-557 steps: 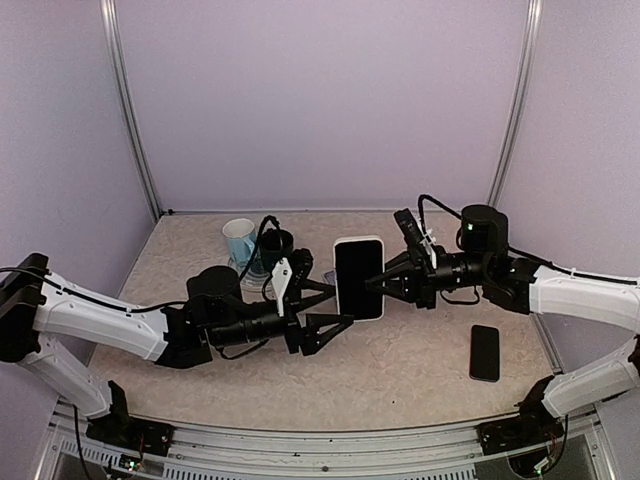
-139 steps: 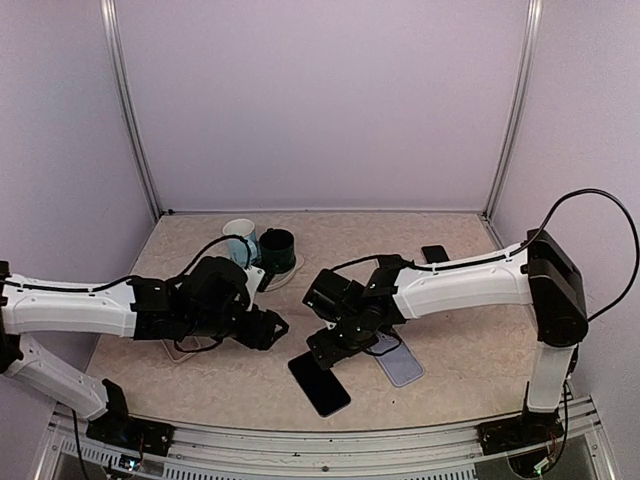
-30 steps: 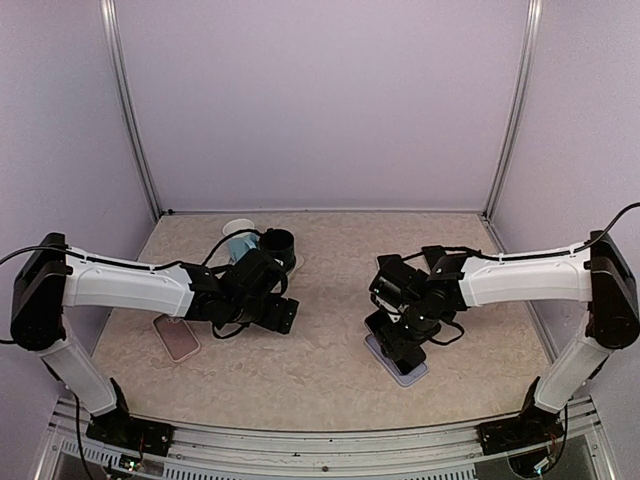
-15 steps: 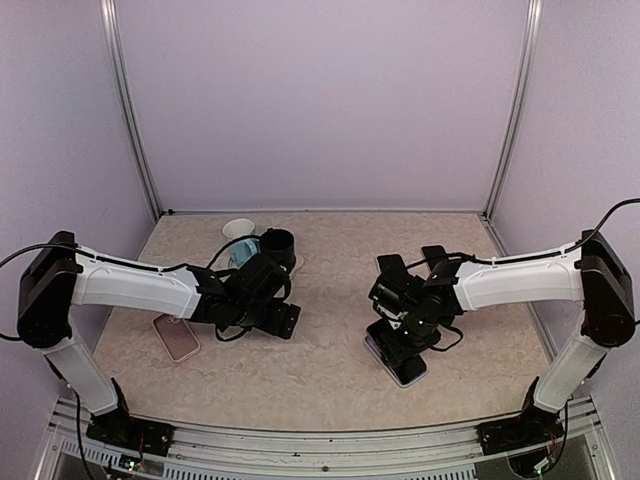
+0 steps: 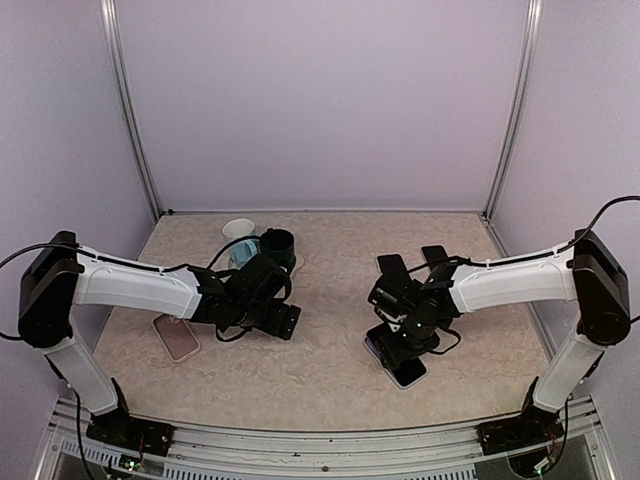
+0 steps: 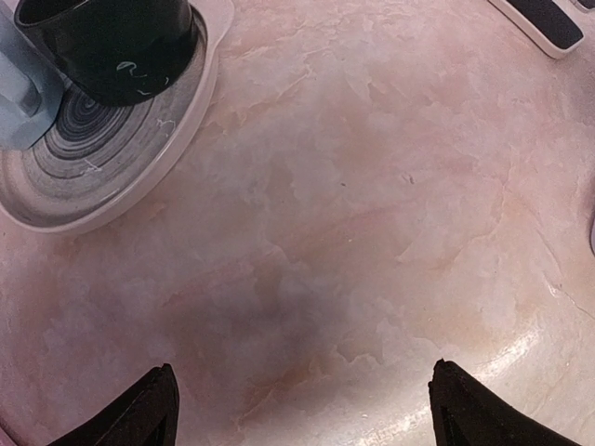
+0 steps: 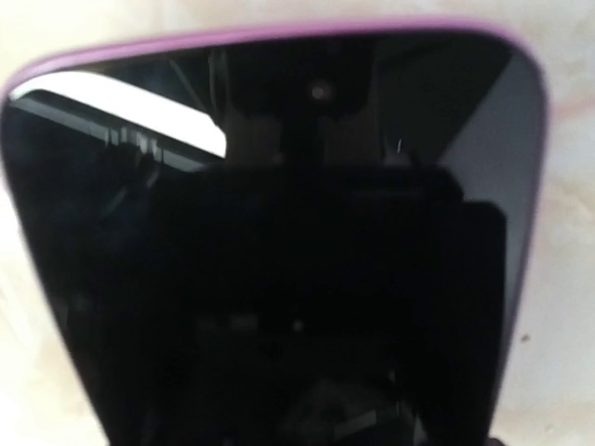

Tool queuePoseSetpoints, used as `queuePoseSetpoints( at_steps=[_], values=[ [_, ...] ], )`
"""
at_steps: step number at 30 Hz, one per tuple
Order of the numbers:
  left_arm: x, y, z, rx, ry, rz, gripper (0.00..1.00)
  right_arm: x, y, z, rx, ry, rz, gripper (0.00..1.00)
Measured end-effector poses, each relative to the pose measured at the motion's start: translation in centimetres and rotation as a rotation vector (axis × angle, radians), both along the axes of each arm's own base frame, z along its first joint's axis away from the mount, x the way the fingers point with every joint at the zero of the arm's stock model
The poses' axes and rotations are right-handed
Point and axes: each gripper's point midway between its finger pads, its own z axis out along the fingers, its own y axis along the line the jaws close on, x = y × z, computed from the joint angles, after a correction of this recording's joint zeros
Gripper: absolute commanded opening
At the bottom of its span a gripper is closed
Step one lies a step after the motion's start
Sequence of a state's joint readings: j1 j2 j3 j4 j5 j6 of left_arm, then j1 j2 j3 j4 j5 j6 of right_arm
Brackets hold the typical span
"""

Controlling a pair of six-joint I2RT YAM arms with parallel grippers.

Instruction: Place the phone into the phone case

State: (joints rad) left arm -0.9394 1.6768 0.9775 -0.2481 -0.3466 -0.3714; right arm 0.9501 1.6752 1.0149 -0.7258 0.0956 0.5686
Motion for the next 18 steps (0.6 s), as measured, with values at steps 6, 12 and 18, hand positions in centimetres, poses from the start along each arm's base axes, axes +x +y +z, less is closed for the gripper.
queuePoseSetpoints(
  at_steps=[6, 12, 18],
  values=[
    [0.1, 0.0, -0.1, 0.005, 0.000, -0.002, 0.92, -0.2, -0.2, -0.6, -0.011, 0.019, -0.018, 0.99],
    [0.2, 0.0, -0.3, 0.012, 0.001, -0.006, 0.92, -1.5, -1.5, -1.1, -0.071, 0.083, -0.011, 0.99],
    [0.2, 0.0, -0.4, 0.015, 0.003, -0.007, 0.92, -1.9, -1.8, -1.7, -0.077, 0.132, 0.001, 0.88]
  ],
)
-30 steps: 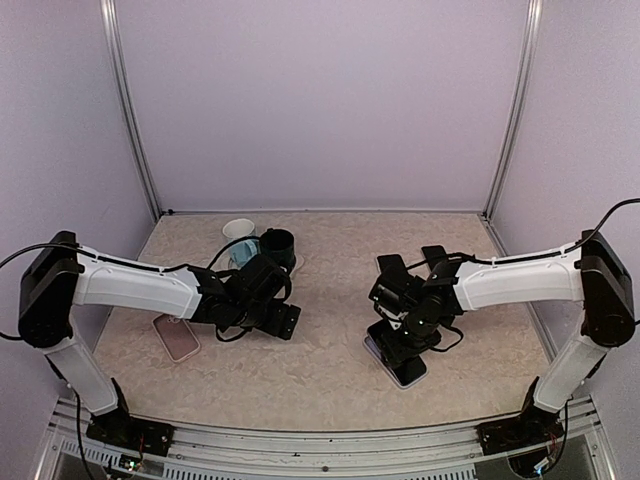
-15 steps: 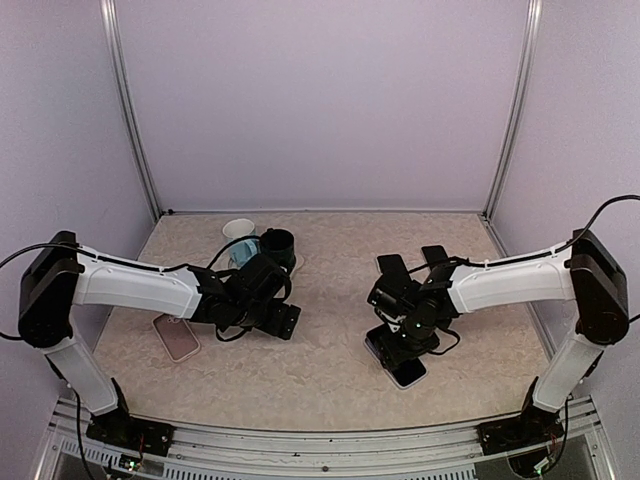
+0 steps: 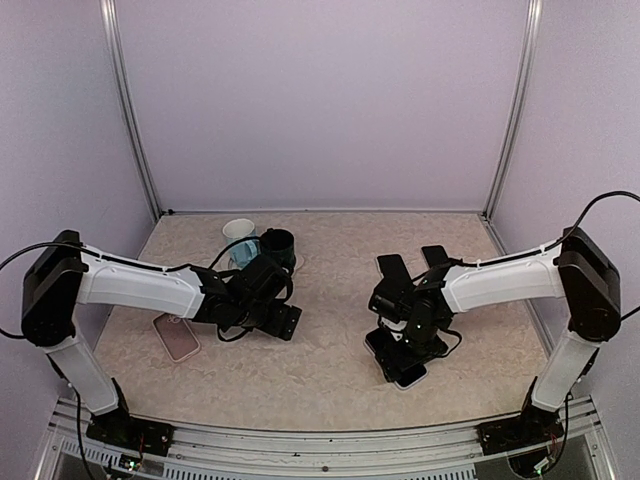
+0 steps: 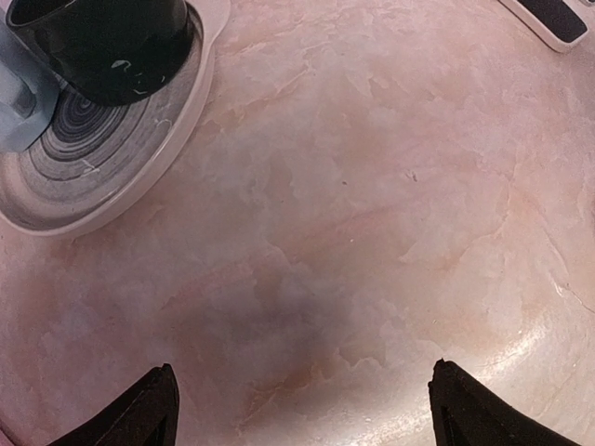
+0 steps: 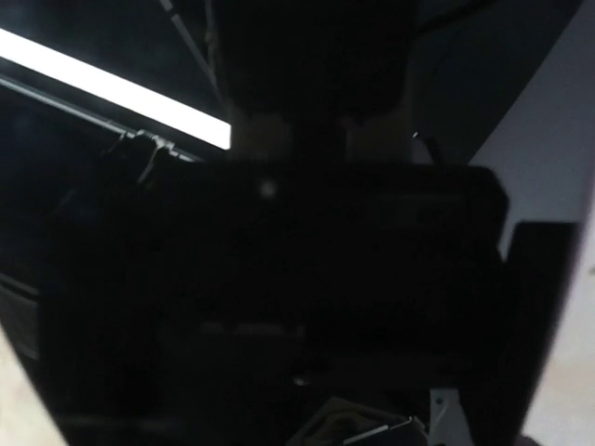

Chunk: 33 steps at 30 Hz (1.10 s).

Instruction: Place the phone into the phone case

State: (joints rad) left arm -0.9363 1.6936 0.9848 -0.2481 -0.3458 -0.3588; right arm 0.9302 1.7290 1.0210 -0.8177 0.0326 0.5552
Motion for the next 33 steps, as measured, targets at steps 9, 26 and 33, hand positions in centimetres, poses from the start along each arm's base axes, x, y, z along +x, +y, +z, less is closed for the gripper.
queuePoseSetpoints(
  at_steps=[9, 26, 33],
  values=[
    [0.0, 0.0, -0.1, 0.001, 0.002, -0.001, 0.92, 0.0, 0.4, -0.1, 0.015, 0.015, 0.043, 0.52],
    [0.2, -3.7, 1.2, -0.132, 0.037, -0.078, 0.94, 0.9, 2.5, 0.4, 0.123, -0.074, 0.115, 0.30],
    [0.7, -8.2, 3.2, -0.396, 0.107, -0.173, 0.97, 1.6, 3.9, 0.7, 0.197, -0.143, 0.132, 0.29]
  ],
)
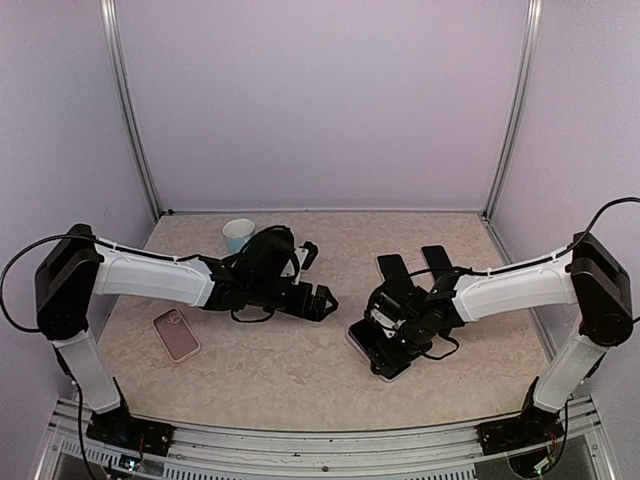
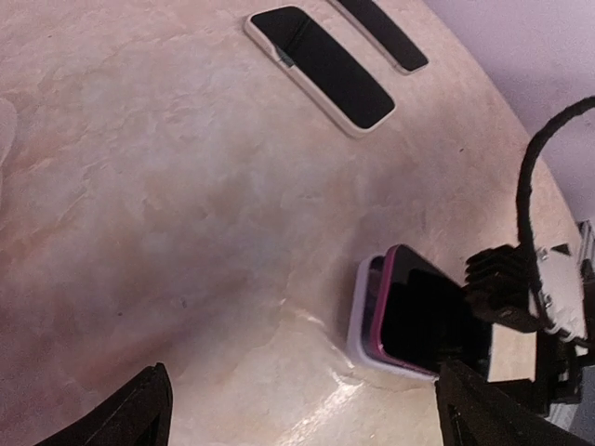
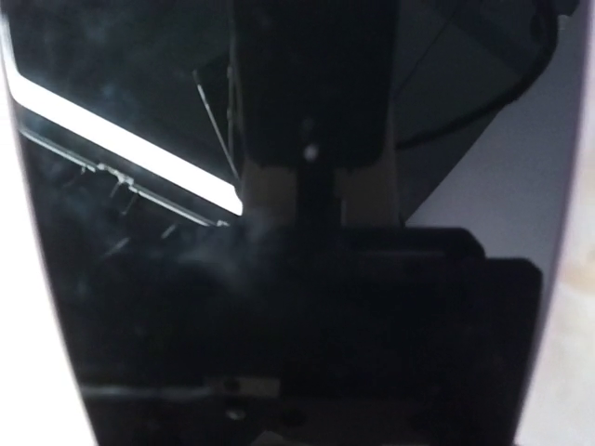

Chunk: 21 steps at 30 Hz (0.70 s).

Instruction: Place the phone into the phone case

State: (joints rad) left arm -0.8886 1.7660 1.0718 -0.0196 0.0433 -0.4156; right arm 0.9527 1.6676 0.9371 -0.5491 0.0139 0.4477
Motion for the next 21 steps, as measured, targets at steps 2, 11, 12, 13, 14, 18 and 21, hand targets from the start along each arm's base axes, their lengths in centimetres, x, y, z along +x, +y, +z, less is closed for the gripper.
queuePoseSetpoints(
  at_steps=[2, 11, 12, 13, 14, 18, 21],
  values=[
    [0.2, -1.2, 0.7, -0.090, 0.027, -0.029, 0.97, 0.2, 0.5, 0.2, 0.032, -0.034, 0.012, 0.29],
    [-0.6, -4.0, -1.0, -0.252, 0.170, -0.113, 0.81, 2.3, 4.6, 2.6, 0.209, -0.180, 0.051, 0.28],
    [-0.7, -4.1, -1.4, -0.260, 0.188, -0.114, 0.77, 2.4, 4.8, 2.9, 0.220, -0.189, 0.054, 0.28],
    [-0.7, -4.2, -1.6, -0.269, 0.203, -0.114, 0.73, 2.5, 5.0, 3.2, 0.231, -0.200, 0.057, 0.28],
    [-0.8, -4.4, -1.7, -0.278, 0.215, -0.118, 0.68, 2.6, 5.2, 3.4, 0.239, -0.207, 0.058, 0.28],
    [-0.9, -4.9, -0.9, -0.326, 0.227, -0.133, 0.38, 2.9, 5.6, 3.9, 0.259, -0.228, 0.064, 0.28],
    [-1.1, -5.3, -0.3, -0.354, 0.236, -0.150, 0.14, 3.0, 5.7, 4.0, 0.262, -0.235, 0.072, 0.29]
  ],
)
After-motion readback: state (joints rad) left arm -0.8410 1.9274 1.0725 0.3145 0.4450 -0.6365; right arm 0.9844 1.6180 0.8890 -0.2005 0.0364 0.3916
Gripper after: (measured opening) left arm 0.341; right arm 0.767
